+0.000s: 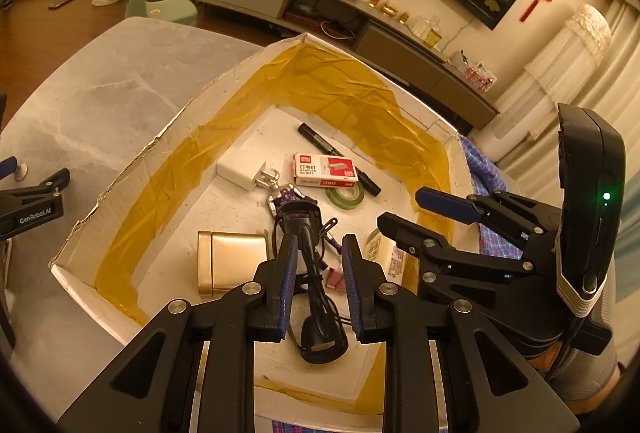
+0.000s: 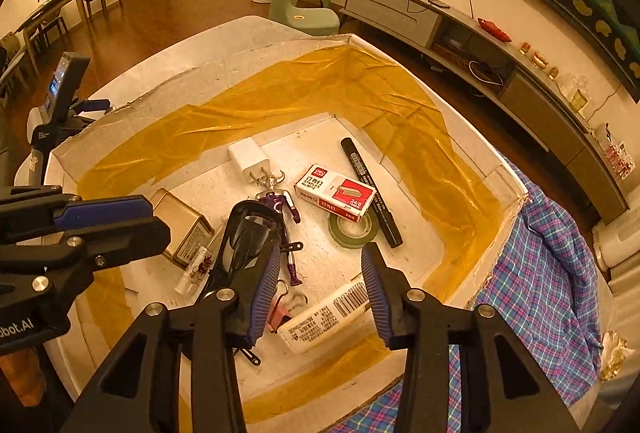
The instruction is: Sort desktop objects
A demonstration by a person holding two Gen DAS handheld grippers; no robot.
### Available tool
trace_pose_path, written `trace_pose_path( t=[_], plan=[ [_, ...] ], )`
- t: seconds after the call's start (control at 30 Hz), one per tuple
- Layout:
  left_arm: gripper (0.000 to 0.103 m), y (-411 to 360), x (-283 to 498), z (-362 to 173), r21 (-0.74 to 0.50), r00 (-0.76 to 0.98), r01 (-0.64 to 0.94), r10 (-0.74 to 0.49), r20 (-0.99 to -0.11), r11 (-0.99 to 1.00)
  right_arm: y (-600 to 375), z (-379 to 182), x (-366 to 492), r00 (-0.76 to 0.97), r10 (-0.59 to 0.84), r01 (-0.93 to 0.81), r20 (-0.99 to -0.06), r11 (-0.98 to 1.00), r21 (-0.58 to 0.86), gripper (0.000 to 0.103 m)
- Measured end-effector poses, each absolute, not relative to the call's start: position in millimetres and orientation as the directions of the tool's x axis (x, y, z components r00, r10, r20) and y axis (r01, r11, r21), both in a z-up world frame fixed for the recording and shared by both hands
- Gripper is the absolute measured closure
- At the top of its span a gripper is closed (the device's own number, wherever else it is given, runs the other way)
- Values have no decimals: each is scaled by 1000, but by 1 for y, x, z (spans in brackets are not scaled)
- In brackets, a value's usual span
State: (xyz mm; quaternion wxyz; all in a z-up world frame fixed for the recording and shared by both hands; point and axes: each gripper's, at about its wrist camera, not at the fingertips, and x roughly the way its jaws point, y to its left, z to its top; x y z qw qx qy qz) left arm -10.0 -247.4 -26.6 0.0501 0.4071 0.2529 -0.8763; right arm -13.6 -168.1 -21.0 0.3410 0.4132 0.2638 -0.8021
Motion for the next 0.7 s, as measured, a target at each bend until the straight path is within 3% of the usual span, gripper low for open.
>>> trace_pose_path(
  t=[0.57, 0.7],
  plan=[
    [79, -240, 1, -19, -366, -671, 292, 83, -737, -884, -156, -18, 3, -418, -339, 774, -843, -619, -135, 54],
    [54, -235, 8, -14, -346, -698, 276, 60, -713, -897, -150, -17, 13, -417, -342, 775, -842, -618, -132, 53]
  ],
)
